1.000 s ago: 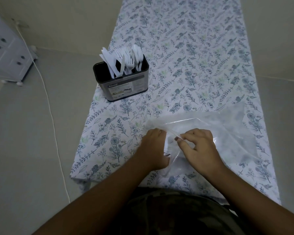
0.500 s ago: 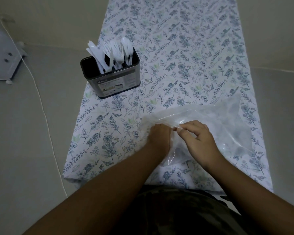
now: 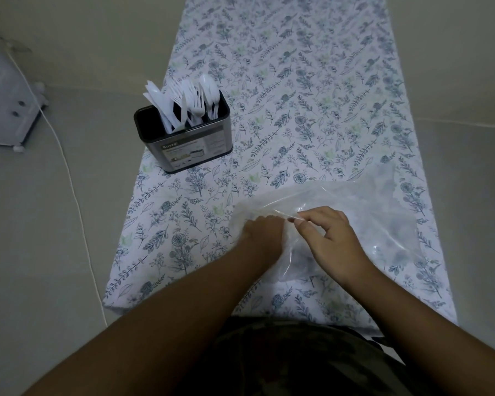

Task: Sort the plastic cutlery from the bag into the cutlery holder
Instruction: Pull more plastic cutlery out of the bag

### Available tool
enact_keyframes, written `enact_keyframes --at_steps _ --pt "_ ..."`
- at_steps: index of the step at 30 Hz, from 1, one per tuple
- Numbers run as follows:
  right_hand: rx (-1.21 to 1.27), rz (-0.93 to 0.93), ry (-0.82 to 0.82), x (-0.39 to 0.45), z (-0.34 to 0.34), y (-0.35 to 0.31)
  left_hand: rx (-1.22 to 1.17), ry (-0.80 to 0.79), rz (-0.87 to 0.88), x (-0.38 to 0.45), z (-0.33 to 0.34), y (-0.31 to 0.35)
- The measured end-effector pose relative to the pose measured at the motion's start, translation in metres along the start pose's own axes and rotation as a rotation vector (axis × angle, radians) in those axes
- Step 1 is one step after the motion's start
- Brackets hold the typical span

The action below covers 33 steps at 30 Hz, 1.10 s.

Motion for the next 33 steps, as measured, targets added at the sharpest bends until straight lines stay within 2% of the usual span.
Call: enact_keyframes --at_steps 7,11,15,19,23,27,33 --pt "-0.071 -0.044 0.023 0.003 -0.001 0.001 -0.054 -0.007 0.014 -0.014 0.005 -0.012" --pt "-0.094 -0.044 0.056 0.004 -0.002 -0.004 -0.108 0.035 -0.093 -0.035 0.008 -0.032" --pt "-0.220 -0.080 0.067 0.005 0.002 -0.007 -0.172 0.073 -0.206 -0.056 0.013 -0.054" --pt "-0.423 -0.231 0.036 0.009 0.015 -0.013 -0.225 0.123 -0.285 -0.077 0.021 -0.071" --pt "-0.586 -0.433 -0.137 0.017 0.041 -0.020 -0.283 0.153 -0.342 -0.096 0.031 -0.086" --pt "-0.619 -0.368 -0.236 0.032 0.059 -0.021 -0.364 0.143 -0.407 -0.115 0.037 -0.098" --pt "-0.685 -0.244 -0.227 0.049 0.057 -0.010 -0.437 0.159 -0.504 -0.142 0.053 -0.114"
Point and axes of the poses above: each hand's wrist, its own x-axis towards the middle knuckle, its own z-axis out of the palm, y = z × x, the point moved 1 cm from there along x, towards the middle knuckle, and after that the axes turned 10 degrees about z, right-handed, at the moved point
